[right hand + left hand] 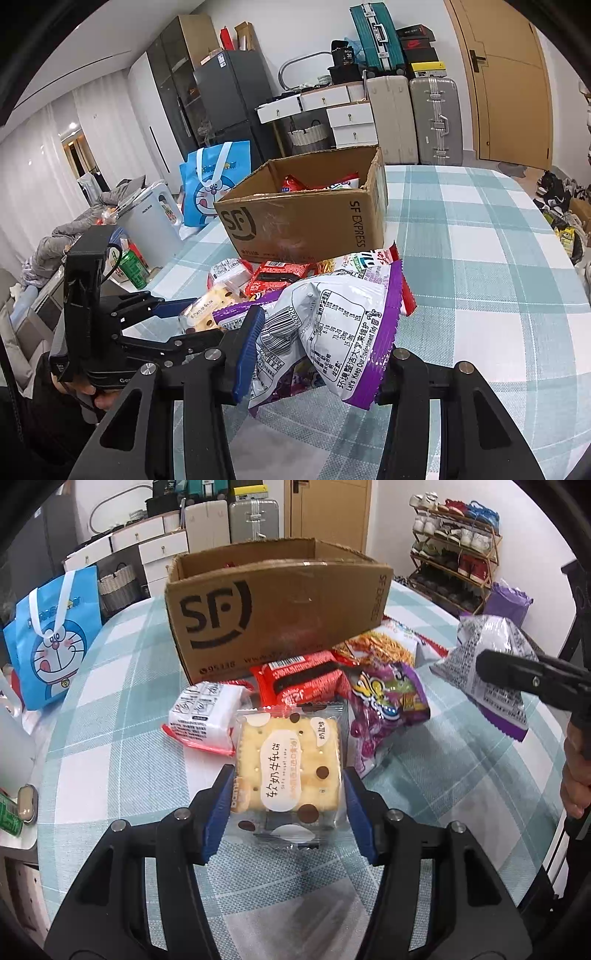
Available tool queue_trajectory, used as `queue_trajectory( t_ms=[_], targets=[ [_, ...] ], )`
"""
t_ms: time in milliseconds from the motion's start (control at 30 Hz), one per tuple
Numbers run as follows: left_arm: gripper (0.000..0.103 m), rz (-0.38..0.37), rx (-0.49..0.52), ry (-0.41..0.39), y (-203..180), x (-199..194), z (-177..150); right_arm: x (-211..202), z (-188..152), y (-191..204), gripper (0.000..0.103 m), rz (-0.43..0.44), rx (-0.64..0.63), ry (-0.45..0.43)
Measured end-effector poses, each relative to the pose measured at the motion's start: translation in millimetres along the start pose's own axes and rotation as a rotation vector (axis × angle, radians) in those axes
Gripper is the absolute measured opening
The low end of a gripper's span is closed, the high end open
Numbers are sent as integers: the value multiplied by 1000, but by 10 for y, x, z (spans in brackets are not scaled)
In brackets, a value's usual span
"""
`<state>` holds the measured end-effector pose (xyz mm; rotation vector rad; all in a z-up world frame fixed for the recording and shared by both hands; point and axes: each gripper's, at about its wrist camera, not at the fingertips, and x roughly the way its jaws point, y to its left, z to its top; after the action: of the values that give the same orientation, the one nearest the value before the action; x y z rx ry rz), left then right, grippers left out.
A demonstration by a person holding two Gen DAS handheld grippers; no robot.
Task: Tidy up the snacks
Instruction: 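Lift and carry both held packs over the SF box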
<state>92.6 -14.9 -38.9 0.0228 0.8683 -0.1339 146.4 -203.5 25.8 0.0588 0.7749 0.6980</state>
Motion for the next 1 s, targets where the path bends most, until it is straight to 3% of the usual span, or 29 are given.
queue_trajectory(
  t_ms=[500,1000],
  targets=[
    [54,10,-93,-126,219,-452,122,-84,79,30,48,4,8,-48],
    [54,15,-114,-193,296,-731,353,-90,354,70,48,17,-8,-92]
  ],
)
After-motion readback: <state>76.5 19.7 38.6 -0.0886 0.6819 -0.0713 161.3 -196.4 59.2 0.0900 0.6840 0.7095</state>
